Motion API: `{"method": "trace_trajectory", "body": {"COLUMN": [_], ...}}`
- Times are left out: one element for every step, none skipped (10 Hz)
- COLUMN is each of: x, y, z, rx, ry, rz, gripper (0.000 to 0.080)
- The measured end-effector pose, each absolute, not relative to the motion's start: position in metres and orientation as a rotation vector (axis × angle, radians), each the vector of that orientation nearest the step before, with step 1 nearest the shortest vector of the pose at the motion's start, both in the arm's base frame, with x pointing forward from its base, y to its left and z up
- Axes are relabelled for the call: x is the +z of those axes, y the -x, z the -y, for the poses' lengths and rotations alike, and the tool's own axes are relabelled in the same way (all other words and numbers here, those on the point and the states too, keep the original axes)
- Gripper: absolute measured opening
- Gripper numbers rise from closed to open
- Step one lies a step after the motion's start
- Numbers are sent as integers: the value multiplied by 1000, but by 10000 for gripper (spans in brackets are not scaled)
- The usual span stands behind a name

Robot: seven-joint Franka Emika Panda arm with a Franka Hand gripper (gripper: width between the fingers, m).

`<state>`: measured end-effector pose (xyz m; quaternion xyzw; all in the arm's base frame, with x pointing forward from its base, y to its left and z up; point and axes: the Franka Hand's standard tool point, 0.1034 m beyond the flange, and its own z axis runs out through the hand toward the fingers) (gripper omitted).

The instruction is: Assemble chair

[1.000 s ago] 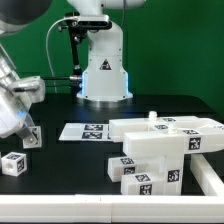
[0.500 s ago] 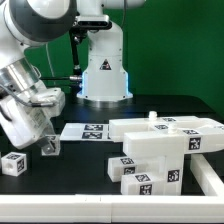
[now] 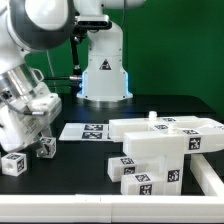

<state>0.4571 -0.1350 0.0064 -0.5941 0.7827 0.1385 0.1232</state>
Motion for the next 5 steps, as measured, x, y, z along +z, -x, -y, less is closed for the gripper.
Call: {"method": "trace_trajectory", "body": {"x": [7, 6, 6, 6, 6], "y": [-459, -458, -458, -457, -455], "z": [134, 135, 134, 136, 138], "rx": [405, 407, 407, 403, 399], "ry": [1760, 1757, 1758, 1734, 1693], "rz": [-2252, -2256, -2256, -2284, -2327], "gripper": [266, 266, 266, 266, 266]}}
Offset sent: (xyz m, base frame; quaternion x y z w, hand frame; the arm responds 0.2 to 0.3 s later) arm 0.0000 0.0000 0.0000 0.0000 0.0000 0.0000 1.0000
